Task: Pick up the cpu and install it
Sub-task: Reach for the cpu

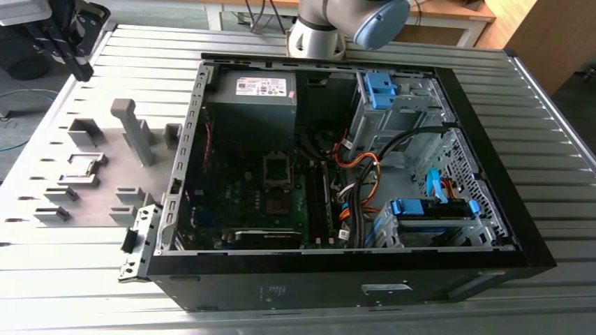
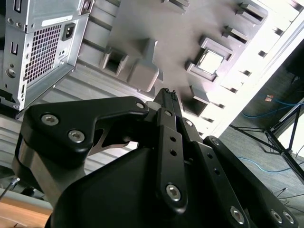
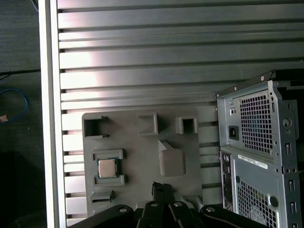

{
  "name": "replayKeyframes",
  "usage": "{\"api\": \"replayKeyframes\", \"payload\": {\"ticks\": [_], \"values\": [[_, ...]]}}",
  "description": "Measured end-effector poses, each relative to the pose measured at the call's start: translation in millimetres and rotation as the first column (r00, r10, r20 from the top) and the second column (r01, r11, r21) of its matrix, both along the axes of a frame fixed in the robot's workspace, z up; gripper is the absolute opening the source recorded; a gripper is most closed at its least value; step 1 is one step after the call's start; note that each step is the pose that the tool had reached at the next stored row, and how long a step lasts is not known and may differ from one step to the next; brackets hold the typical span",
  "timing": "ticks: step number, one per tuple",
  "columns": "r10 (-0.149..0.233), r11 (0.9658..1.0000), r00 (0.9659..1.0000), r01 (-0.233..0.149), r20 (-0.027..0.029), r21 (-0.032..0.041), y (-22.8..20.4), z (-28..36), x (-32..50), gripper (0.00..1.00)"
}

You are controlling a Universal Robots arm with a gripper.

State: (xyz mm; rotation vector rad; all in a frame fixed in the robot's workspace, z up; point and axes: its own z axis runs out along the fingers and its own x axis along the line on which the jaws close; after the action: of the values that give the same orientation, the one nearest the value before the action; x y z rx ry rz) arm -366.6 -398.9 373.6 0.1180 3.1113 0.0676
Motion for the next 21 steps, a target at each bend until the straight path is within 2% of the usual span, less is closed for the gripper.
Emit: {"api": "replayKeyframes", "payload": {"ticks": [12,21], "values": [[0.0,1.0,1.0,0.0,0.0001,0.0001,0.0,-5.4,-11.9,0.11],[0.0,1.0,1.0,0.0,-0.0014,0.0,-0.2,-13.6,-22.4,0.11]]}}
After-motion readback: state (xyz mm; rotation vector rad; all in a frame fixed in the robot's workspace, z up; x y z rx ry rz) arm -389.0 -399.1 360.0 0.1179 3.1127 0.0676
